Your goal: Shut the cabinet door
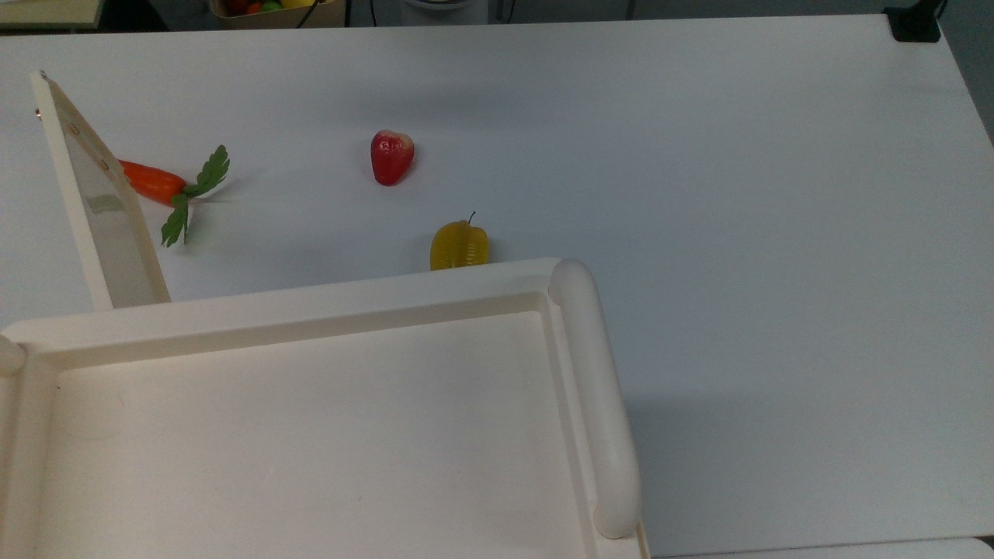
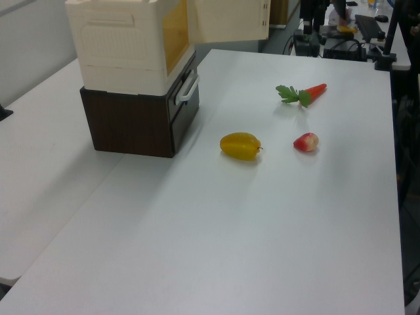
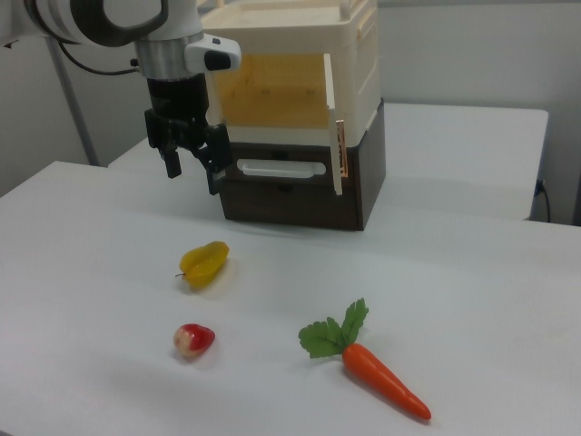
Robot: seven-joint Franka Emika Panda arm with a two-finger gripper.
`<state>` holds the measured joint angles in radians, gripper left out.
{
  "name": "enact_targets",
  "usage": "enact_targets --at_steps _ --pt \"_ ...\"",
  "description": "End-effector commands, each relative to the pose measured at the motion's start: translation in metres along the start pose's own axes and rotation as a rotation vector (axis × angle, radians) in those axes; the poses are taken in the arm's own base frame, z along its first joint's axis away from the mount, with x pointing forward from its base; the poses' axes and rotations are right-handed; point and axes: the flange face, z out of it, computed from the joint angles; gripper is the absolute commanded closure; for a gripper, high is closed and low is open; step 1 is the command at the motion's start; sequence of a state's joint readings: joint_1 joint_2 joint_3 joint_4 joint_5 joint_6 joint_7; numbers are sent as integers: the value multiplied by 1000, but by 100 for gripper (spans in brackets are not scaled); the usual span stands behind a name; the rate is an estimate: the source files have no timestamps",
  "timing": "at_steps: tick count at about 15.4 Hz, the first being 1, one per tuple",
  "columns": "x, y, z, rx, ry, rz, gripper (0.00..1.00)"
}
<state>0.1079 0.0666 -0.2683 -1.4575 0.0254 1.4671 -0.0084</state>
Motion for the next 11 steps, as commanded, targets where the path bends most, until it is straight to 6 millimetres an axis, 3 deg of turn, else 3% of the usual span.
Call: enact_targets --at_steps 1,11 --pt "-9 20 -9 11 11 14 0" --pt "-8 18 -4 12 -6 13 0"
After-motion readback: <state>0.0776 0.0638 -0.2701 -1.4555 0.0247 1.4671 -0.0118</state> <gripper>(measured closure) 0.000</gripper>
